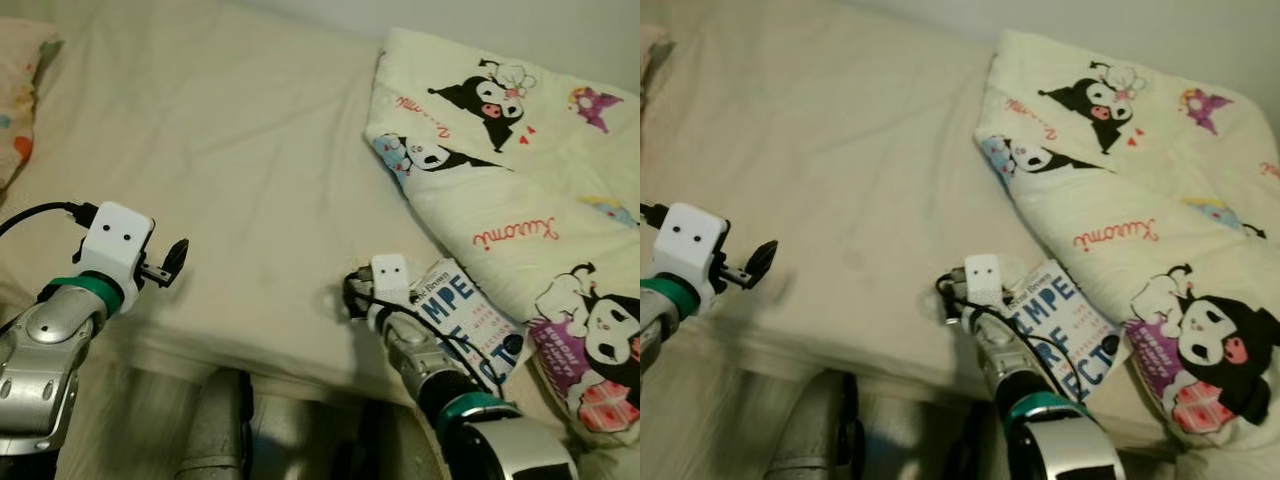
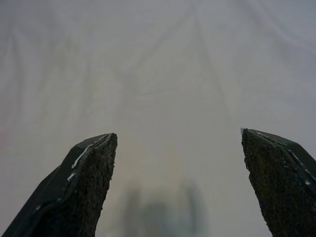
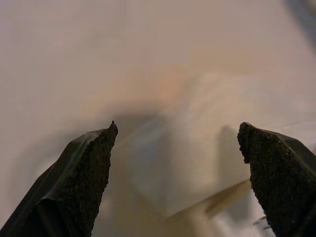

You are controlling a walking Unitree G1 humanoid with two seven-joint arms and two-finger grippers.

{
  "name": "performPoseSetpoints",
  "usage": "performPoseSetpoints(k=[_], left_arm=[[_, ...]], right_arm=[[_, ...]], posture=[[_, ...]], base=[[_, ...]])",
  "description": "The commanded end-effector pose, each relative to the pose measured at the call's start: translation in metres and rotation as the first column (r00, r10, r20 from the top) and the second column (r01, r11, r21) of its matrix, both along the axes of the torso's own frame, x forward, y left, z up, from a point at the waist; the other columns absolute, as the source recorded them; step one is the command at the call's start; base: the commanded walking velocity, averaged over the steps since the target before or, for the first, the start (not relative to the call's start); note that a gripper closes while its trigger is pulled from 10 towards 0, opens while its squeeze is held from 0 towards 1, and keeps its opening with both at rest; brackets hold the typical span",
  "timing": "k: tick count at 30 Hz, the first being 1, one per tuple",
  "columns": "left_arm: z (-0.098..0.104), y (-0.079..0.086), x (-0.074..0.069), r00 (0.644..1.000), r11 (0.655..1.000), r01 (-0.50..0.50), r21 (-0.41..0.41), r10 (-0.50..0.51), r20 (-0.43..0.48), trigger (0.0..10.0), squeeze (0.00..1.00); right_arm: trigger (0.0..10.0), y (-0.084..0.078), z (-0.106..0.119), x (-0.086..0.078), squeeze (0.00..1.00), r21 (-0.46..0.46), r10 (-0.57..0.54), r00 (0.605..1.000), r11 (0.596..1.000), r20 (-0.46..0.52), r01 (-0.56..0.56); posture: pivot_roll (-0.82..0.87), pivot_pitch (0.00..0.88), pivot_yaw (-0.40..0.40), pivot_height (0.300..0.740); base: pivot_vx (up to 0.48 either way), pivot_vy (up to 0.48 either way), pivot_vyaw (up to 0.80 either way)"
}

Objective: Clean up the room

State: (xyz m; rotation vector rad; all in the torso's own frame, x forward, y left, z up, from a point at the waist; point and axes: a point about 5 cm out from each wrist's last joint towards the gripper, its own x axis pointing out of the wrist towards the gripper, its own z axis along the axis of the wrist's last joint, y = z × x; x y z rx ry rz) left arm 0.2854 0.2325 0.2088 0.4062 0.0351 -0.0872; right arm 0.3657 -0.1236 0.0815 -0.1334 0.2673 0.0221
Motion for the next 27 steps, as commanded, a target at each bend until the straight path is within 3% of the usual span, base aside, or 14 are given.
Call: performPoseSetpoints(k=[1, 2, 3, 7, 10, 22, 23, 24, 25, 26, 27], left_arm=[[-0.004, 0.0, -0.005, 0.999, 1.0, 0.007, -0.007, -0.007, -0.034, 10.0, 0.0], [-0.004, 0.0, -0.005, 0.999, 1.0, 0.007, -0.007, -0.007, -0.034, 10.0, 0.0], [-0.003, 0.0, -0.006, 0.999, 1.0, 0.007, -0.007, -0.007, -0.037, 10.0, 0.0], [-0.003, 0.0, -0.007, 0.999, 1.0, 0.009, -0.007, -0.009, -0.043, 10.0, 0.0], [-0.003, -0.003, -0.008, 0.998, 1.0, 0.024, -0.011, -0.025, -0.06, 10.0, 0.0], [-0.001, 0.0, -0.01, 0.997, 1.0, 0.022, -0.011, -0.023, -0.075, 10.0, 0.0], [0.0, 0.002, -0.009, 0.997, 1.0, 0.017, -0.01, -0.018, -0.074, 10.0, 0.0], [0.001, 0.003, -0.009, 0.997, 1.0, 0.014, -0.01, -0.015, -0.074, 10.0, 0.0], [0.001, 0.003, -0.009, 0.997, 1.0, 0.012, -0.009, -0.013, -0.074, 10.0, 0.0], [0.001, 0.003, -0.009, 0.997, 1.0, 0.012, -0.009, -0.013, -0.074, 10.0, 0.0], [0.002, 0.003, -0.009, 0.997, 1.0, 0.012, -0.009, -0.012, -0.074, 10.0, 0.0]], right_arm=[[10.0, -0.008, -0.007, -0.004, 0.69, -0.033, -0.044, 0.999, 0.999, -0.015, 0.043], [10.0, -0.008, -0.007, -0.004, 0.69, -0.033, -0.044, 0.999, 0.999, -0.015, 0.043], [10.0, -0.012, -0.007, -0.004, 0.0, -0.057, -0.064, 0.998, 0.996, -0.012, 0.063], [10.0, -0.019, -0.011, -0.006, 0.0, -0.085, -0.098, 0.995, 0.992, -0.035, 0.095], [10.0, -0.026, -0.031, -0.017, 0.0, -0.059, -0.125, 0.979, 0.991, -0.159, 0.117], [9.9, -0.031, -0.046, -0.028, 0.0, 0.011, -0.174, 0.955, 0.983, -0.241, 0.182], [5.3, -0.03, -0.047, -0.029, 0.0, 0.026, -0.172, 0.954, 0.983, -0.247, 0.184], [4.8, -0.03, -0.047, -0.029, 0.0, 0.034, -0.171, 0.953, 0.982, -0.25, 0.185], [3.3, -0.03, -0.047, -0.029, 0.0, 0.04, -0.171, 0.953, 0.982, -0.251, 0.187], [3.3, -0.03, -0.047, -0.029, 0.0, 0.04, -0.171, 0.953, 0.982, -0.251, 0.187], [1.1, -0.03, -0.047, -0.029, 0.0, 0.046, -0.174, 0.952, 0.981, -0.251, 0.191]], posture=[[0.46, 0.317, -0.047, 0.617], [0.46, 0.317, -0.047, 0.617], [0.46, 0.319, -0.043, 0.617], [0.46, 0.317, -0.04, 0.617], [0.46, 0.321, -0.036, 0.617], [0.47, 0.324, -0.029, 0.617], [0.47, 0.324, -0.029, 0.617], [0.47, 0.324, -0.029, 0.617], [0.47, 0.324, -0.029, 0.617], [0.47, 0.324, -0.029, 0.617], [0.48, 0.321, -0.026, 0.617]], base=[[0.0, 0.0, 0.0], [0.0, 0.0, 0.0], [0.0, 0.0, 0.0], [0.0, 0.0, 0.0], [0.0, 0.0, 0.0], [0.0, 0.0, 0.0], [0.0, 0.0, 0.0], [0.0, 0.0, 0.0], [0.0, 0.0, 0.0], [0.0, 0.0, 0.0], [0.0, 0.0, 0.0]])
